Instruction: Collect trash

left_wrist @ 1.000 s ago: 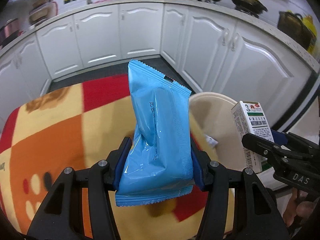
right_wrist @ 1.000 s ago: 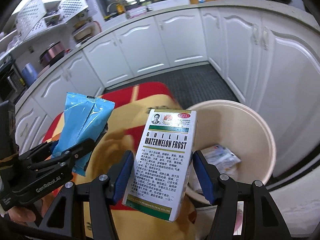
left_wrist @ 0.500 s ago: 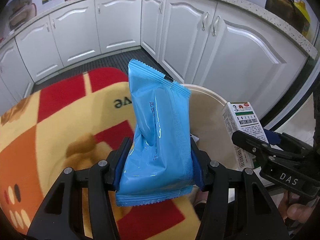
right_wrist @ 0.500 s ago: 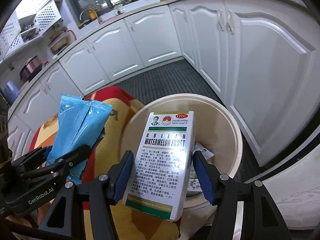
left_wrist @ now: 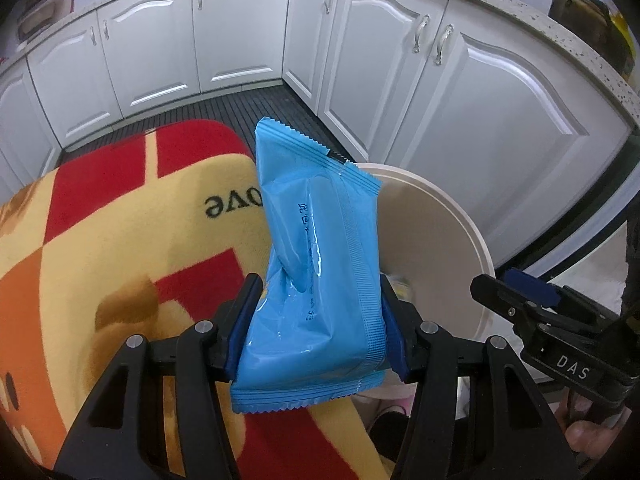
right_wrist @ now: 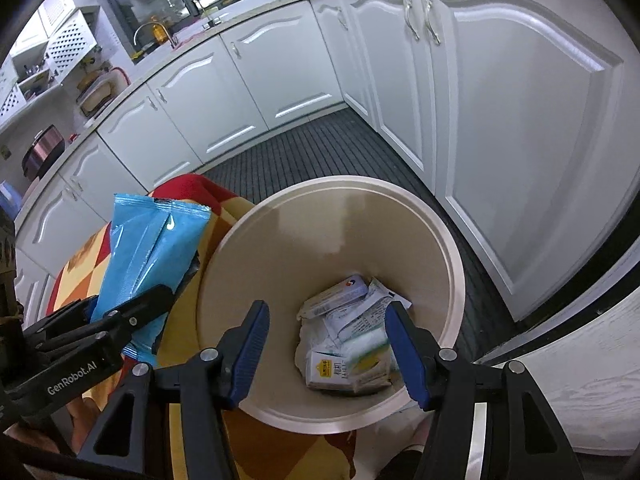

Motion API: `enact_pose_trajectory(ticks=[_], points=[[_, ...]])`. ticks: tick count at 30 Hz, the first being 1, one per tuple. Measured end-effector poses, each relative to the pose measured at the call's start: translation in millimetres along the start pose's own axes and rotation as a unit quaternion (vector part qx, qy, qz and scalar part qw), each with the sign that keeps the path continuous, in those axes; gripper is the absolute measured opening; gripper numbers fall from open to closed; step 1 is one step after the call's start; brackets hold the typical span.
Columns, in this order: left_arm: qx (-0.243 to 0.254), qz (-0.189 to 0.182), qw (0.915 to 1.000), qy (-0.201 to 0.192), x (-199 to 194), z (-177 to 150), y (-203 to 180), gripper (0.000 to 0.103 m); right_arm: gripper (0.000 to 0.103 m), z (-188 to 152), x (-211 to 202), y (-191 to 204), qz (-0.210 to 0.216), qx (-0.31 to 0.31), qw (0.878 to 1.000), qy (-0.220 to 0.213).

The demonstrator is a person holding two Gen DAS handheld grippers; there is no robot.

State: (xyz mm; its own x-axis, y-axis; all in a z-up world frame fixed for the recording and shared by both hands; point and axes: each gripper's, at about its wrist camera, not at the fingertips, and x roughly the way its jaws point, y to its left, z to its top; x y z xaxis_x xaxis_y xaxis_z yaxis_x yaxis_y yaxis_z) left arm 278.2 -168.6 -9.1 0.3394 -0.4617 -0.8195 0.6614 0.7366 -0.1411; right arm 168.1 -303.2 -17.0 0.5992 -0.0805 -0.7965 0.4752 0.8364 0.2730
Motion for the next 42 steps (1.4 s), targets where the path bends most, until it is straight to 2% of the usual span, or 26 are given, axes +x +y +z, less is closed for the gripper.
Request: enact_pose_trajectory(ticks=[8,10,13,20,30,37,42], points=[[-0.023,-0.007,0.9997,0.007,3,-5,7,0.075,0.059,-4,3,-5,0.0,0.012,1.0,0.012],[-0.03,-0.012,0.9994,0.009,3,-6,9,0.077,0.059,-6,3,-4,-0.002,0.011,1.0,0.015],[-0.034,-0.01,0.9993,0.013,2,-6,11,0.077,0.066,-8,1,-3,-0.006,0.012,1.0,0.014],[-0.037,0.001,0.9993,-0.002,-11,-7,18,0.077,0.067,-14,-4,4,-0.006,0.006,1.0,0.006],[-0.029,0.033,0.9976,-0.053,-53,-21,36,0.077,0.07,-25,-19,34,-0.005,-0.018,1.0,-0.025],[-0.043,0.051,0.9929,-0.098,-95,-37,61,0.077,0.072,-34,-36,72,-0.001,-0.056,0.997,-0.059],[-0.034,0.07,0.9894,-0.123,-121,-44,68,0.077,0.074,-38,-48,94,0.008,-0.066,0.995,-0.079]])
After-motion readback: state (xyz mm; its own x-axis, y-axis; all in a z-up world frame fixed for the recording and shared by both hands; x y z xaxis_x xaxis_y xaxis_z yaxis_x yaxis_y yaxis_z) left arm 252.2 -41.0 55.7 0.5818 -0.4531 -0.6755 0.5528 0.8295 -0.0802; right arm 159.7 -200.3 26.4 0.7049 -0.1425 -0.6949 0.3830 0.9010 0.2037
